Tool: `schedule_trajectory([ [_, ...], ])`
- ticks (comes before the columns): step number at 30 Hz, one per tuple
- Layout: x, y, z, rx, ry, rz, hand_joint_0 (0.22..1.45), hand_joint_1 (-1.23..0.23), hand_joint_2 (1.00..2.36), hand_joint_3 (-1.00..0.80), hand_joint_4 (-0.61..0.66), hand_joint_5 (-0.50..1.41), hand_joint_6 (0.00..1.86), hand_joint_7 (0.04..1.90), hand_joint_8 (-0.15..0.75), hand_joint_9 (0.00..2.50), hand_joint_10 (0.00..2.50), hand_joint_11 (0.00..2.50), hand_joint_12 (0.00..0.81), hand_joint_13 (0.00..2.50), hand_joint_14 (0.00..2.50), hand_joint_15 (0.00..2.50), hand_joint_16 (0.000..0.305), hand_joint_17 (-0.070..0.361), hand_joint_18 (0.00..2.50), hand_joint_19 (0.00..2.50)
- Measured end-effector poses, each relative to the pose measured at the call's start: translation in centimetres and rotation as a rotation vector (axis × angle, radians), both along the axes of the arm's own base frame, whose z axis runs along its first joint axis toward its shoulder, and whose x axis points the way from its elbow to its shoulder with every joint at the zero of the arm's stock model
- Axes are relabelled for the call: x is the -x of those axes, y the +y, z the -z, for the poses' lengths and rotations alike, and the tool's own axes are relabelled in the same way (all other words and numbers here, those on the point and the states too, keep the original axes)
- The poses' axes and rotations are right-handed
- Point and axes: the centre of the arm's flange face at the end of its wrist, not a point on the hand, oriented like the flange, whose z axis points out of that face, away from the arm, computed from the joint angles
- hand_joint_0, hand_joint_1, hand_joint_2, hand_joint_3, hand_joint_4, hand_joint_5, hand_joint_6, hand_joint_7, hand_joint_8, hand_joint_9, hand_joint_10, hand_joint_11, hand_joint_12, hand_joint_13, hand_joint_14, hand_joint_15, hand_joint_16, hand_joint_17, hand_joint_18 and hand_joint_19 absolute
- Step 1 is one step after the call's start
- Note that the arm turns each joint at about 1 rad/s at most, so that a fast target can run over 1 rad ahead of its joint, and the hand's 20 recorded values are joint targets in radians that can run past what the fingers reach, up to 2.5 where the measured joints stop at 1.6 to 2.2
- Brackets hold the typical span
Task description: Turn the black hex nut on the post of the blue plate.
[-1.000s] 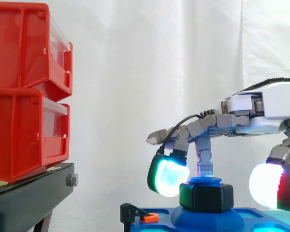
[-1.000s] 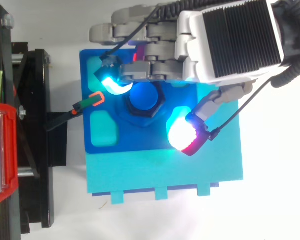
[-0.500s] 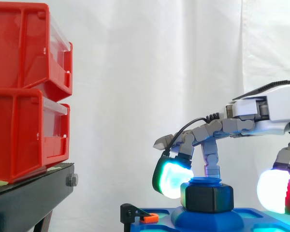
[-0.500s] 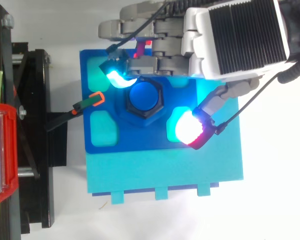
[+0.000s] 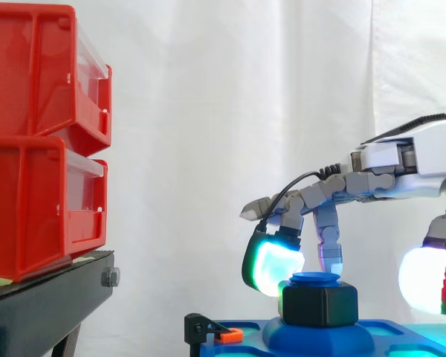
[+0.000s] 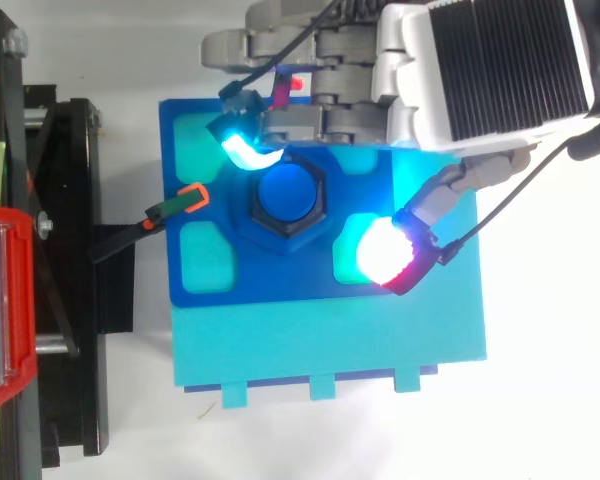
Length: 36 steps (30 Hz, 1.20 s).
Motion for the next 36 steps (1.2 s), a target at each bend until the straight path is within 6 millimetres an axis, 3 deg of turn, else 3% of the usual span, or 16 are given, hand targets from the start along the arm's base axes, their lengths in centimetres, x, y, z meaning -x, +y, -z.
schedule_trajectory([
  [12,0.1,-0.1,-0.5,0.0,0.0,0.002,0.38,-0.45,1.0,-0.5,0.47,-0.2,0.5,0.91,0.213,0.04,1.87,0.0,0.196,0.05,0.0,0.16,0.037,0.083,0.07,0.19],
  [22,-0.6,-1.1,-3.5,-0.002,-0.01,0.014,0.38,-0.45,1.0,-0.5,0.48,-0.2,0.5,0.92,0.219,0.04,1.89,0.0,0.195,0.05,0.0,0.16,0.037,0.083,0.06,0.19],
  [32,-1.2,-0.1,-3.9,-0.001,-0.035,-0.001,0.39,-0.45,1.0,-0.5,0.48,-0.19,0.5,0.93,0.22,0.04,1.97,0.0,0.192,0.05,0.0,0.16,0.036,0.08,0.06,0.19],
  [36,-2.0,0.7,-3.1,-0.007,-0.06,-0.012,0.39,-0.44,1.0,-0.5,0.49,-0.19,0.5,0.93,0.224,0.05,1.98,0.0,0.191,0.05,0.0,0.16,0.036,0.08,0.06,0.19],
])
